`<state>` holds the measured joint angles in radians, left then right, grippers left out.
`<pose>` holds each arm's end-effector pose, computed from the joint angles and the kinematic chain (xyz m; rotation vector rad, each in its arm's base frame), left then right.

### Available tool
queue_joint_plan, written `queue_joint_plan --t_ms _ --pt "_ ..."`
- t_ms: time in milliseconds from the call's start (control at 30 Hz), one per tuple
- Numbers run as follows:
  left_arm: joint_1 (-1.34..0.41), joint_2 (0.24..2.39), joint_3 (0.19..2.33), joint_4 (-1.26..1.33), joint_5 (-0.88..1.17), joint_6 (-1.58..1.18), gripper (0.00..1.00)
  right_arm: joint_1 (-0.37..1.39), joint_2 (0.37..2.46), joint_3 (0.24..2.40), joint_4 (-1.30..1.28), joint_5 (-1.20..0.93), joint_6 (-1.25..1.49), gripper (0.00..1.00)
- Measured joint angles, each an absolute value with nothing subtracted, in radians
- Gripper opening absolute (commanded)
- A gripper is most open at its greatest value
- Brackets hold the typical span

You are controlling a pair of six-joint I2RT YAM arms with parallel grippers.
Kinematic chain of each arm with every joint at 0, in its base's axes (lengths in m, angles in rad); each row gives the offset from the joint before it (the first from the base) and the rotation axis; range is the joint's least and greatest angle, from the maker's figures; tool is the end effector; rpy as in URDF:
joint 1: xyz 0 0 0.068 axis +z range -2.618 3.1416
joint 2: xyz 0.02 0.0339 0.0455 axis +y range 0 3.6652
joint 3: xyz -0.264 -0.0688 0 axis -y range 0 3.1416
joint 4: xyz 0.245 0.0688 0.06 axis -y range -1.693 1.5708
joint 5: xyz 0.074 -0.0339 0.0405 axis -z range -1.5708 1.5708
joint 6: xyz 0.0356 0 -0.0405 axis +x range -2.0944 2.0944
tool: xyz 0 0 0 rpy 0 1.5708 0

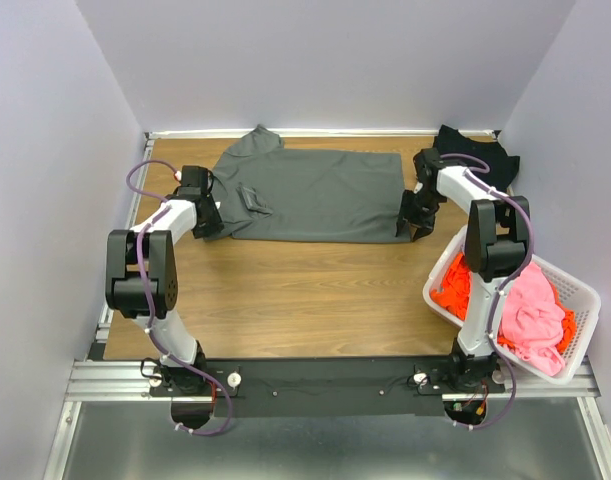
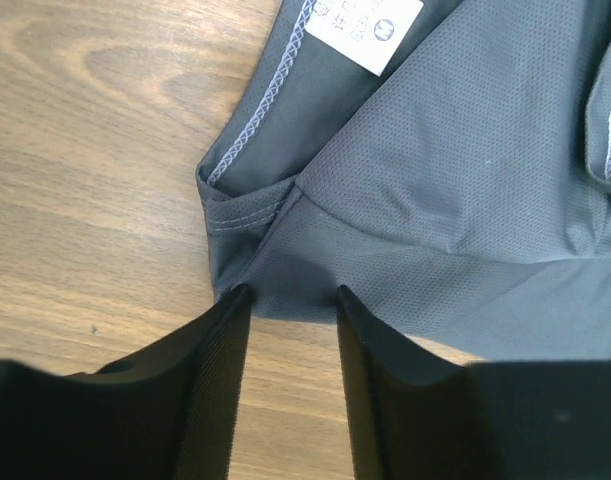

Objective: Fold and stack the t-shirts
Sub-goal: Fold the tshirt

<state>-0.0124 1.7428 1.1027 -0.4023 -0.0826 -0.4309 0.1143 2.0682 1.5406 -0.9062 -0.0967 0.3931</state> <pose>0.3527 -0.0014 0.1808 -0.5703 2.5451 -0.0500 0.3998 0.0494 0.1656 0.4107 2.9992 0.1939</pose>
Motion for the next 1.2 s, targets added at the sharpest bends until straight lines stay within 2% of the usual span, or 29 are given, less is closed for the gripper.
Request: queue_joint_plan --t_ms 133,233,333,400,433,533,800,833,933,1033,1200 --pt "-0.012 1.754 1.103 -0.392 -0.082 -0.431 0.21 0.111 2.068 1.541 -0.904 -0.097 0.393 0.55" --pt "-0.012 1.771 1.103 -0.389 -0.082 -0.426 0.03 0.109 2.068 1.537 -0.897 -0.097 0.394 0.53" --pt "-0.012 1.785 1.103 -0.389 -0.083 -0.419 0.03 0.109 2.068 1.534 -0.892 -0.097 0.395 0.52" --pt "-0.012 1.786 1.103 -0.39 -0.086 -0.414 0.07 0.109 2.068 1.533 -0.889 -0.097 0.395 0.52" --pt "-0.012 1.786 1.103 -0.391 -0.09 -0.412 0.13 0.109 2.068 1.533 -0.888 -0.097 0.395 0.52" --pt "-0.012 1.784 1.103 -0.396 -0.109 -0.411 0.21 0.109 2.068 1.531 -0.887 -0.097 0.396 0.52" --pt "-0.012 1.766 1.103 -0.402 -0.15 -0.416 0.3 0.109 2.068 1.53 -0.883 -0.097 0.396 0.52" --pt "-0.012 1.766 1.103 -0.402 -0.15 -0.416 0.35 0.109 2.068 1.53 -0.883 -0.097 0.396 0.52" --pt "-0.012 1.766 1.103 -0.401 -0.157 -0.419 0.38 0.109 2.068 1.528 -0.883 -0.097 0.396 0.52" --pt "-0.012 1.768 1.104 -0.401 -0.171 -0.419 0.46 0.109 2.068 1.521 -0.883 -0.098 0.396 0.52" --pt "-0.012 1.769 1.105 -0.401 -0.193 -0.418 0.47 0.109 2.068 1.52 -0.882 -0.098 0.396 0.52"
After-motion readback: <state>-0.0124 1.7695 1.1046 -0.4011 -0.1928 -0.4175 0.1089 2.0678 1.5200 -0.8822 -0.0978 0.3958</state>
